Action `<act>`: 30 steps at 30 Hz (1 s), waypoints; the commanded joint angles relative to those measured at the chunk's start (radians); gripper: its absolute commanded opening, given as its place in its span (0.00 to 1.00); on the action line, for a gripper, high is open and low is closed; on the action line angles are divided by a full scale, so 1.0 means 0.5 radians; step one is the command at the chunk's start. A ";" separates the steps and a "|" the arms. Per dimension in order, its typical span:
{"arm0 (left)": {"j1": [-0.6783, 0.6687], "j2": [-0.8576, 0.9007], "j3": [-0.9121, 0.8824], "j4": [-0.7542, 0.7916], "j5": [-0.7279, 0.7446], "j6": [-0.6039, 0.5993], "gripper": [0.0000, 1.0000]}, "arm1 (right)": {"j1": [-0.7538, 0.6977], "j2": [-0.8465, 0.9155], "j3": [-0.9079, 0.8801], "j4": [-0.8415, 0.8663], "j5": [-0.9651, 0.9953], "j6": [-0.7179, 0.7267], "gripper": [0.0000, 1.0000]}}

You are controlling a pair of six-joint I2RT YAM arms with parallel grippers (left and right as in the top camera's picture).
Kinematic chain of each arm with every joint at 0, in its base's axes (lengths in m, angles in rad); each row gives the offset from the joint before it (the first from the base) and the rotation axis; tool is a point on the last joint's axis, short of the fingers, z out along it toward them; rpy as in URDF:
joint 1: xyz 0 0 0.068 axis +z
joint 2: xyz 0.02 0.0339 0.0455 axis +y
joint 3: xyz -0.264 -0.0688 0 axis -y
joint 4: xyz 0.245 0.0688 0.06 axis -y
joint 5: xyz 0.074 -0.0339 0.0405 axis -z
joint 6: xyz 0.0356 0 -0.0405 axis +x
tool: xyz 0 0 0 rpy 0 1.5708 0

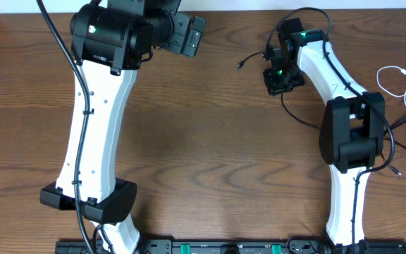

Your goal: Untangle cables

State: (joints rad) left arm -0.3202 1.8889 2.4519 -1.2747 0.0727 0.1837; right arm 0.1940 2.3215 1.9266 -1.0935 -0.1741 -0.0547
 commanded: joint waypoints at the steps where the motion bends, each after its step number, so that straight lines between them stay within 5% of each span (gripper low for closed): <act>1: 0.000 -0.038 0.014 0.007 0.013 -0.010 1.00 | 0.005 0.015 -0.005 0.018 0.027 0.019 0.01; 30: 0.000 -0.149 0.014 0.001 0.109 -0.009 1.00 | -0.045 0.082 -0.005 0.116 0.069 0.019 0.01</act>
State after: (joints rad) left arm -0.3202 1.8286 2.4519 -1.2755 0.1184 0.1837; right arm 0.1787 2.3505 1.9266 -1.0367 -0.1436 -0.0547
